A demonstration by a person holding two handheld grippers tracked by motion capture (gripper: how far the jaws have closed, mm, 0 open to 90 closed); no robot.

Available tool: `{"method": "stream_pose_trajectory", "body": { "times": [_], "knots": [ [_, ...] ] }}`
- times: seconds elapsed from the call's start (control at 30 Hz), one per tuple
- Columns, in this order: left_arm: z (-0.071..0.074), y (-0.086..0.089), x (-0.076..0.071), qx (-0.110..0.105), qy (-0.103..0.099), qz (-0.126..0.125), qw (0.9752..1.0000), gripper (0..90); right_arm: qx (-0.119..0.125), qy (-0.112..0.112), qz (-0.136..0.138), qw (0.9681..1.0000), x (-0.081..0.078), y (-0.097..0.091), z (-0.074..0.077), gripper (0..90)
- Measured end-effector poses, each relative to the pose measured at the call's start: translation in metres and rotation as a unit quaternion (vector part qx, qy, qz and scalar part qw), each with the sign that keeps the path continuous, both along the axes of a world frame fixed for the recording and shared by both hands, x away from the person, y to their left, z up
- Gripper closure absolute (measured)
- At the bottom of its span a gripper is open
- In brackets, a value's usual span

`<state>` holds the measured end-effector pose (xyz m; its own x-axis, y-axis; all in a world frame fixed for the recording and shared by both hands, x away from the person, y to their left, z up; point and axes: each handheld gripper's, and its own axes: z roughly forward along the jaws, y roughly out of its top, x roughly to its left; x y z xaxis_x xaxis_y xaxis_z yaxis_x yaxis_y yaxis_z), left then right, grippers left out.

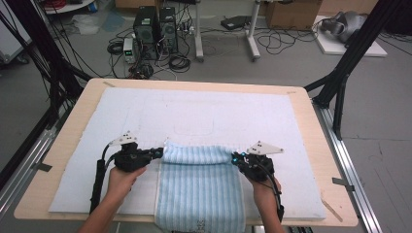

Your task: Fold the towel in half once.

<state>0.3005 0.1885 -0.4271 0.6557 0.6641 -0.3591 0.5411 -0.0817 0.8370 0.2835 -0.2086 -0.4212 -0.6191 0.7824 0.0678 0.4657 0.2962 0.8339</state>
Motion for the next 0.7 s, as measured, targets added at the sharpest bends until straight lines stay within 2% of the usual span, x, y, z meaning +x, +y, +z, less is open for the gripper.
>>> {"method": "stream_pose_trajectory", "body": {
  "times": [0.17,0.37,0.4,0.47,0.5,0.57,0.7],
  "knots": [
    [-0.01,0.0,-0.012,0.005,0.009,-0.009,0.9999,88.7,0.001,0.011,0.003,0.9999,-0.012,-0.002,-0.007,84.0],
    [-0.018,0.0,-0.019,0.03,0.015,-0.021,0.9992,88.0,-0.018,0.017,0.009,0.9996,-0.023,-0.001,-0.014,80.7],
    [-0.018,-0.001,-0.018,0.031,0.014,-0.015,0.9993,85.1,-0.018,0.018,0.01,0.9996,-0.023,-0.001,-0.015,75.7],
    [-0.016,0.001,-0.014,0.023,0.015,0.004,0.9996,56.7,-0.006,0.014,0.002,0.9999,-0.023,-0.004,-0.013,65.0],
    [-0.015,0.003,-0.012,0.015,0.007,0.011,0.9998,52.5,0.0,0.013,-0.005,0.9999,-0.022,-0.005,-0.012,60.1],
    [-0.01,0.005,-0.005,0.013,-0.012,0.017,0.9997,49.9,0.014,0.01,-0.017,0.9997,-0.02,-0.008,-0.007,54.5],
    [-0.001,0.008,0.011,0.008,-0.018,0.03,0.9994,45.4,0.021,0.002,-0.034,0.9992,-0.009,-0.013,0.005,49.0]
  ]
}}
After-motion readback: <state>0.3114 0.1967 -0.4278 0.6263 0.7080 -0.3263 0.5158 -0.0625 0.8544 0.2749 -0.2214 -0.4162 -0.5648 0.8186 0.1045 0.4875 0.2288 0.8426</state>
